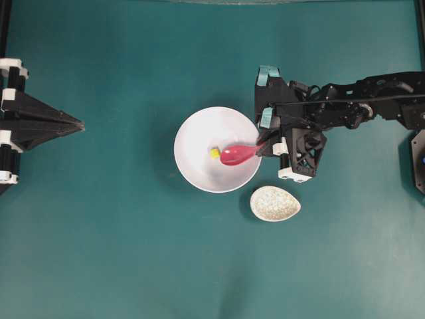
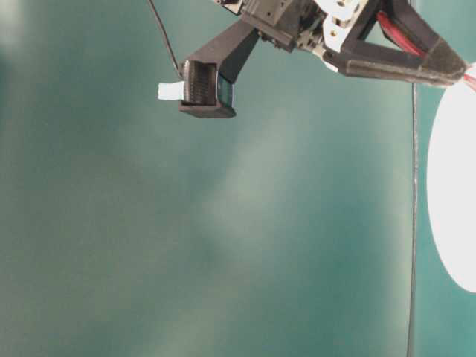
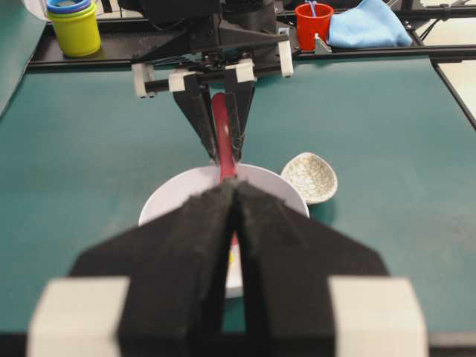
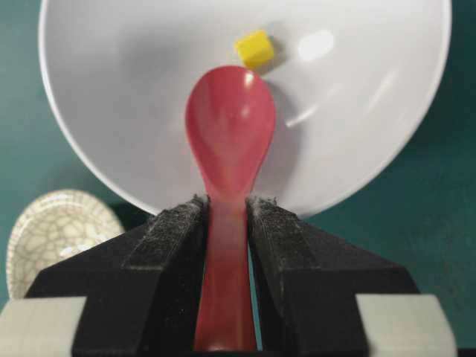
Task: Scoop the yellow hexagonal prism block from the bowl with a spoon using the right arm.
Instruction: 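Lower the spoon bowl into the white bowl beside the yellow block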
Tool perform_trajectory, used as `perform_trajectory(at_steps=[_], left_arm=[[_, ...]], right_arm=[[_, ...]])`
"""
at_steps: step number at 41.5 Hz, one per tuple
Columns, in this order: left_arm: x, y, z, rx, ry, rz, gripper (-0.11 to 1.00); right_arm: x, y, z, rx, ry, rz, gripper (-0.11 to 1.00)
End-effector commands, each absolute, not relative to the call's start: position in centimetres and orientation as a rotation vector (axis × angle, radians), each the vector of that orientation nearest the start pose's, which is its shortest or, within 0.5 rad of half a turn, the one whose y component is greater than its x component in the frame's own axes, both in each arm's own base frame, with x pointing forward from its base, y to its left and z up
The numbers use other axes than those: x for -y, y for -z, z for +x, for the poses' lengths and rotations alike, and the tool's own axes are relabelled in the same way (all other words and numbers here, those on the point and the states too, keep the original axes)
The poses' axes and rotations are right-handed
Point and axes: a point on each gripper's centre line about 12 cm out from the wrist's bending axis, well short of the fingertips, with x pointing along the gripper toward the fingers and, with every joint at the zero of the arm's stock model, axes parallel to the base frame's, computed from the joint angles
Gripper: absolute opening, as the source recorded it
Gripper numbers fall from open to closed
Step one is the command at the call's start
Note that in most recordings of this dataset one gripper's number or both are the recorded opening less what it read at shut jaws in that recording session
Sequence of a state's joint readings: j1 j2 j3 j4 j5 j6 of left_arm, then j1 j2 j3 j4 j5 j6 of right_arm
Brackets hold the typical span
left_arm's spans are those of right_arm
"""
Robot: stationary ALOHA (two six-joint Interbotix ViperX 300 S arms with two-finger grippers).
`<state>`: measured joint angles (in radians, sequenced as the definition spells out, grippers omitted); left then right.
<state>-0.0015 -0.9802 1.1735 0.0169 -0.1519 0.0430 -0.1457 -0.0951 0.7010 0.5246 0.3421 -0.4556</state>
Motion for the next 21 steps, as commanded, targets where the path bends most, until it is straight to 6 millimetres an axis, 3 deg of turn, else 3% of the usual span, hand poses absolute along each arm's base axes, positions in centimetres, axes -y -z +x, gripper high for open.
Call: perform_trajectory(at_steps=[1, 21], left_arm=[[0.04, -29.38, 19.85, -0.009, 0.003, 0.064, 0.01], [0.07, -29.52, 19.81, -0.003, 0.005, 0.063, 0.01]], right_arm=[[3.51, -18.04, 35.46, -0.855, 0.011, 0.187, 0.25], [3.78, -17.16, 36.07, -0.876, 0.023, 0.206, 0.25]])
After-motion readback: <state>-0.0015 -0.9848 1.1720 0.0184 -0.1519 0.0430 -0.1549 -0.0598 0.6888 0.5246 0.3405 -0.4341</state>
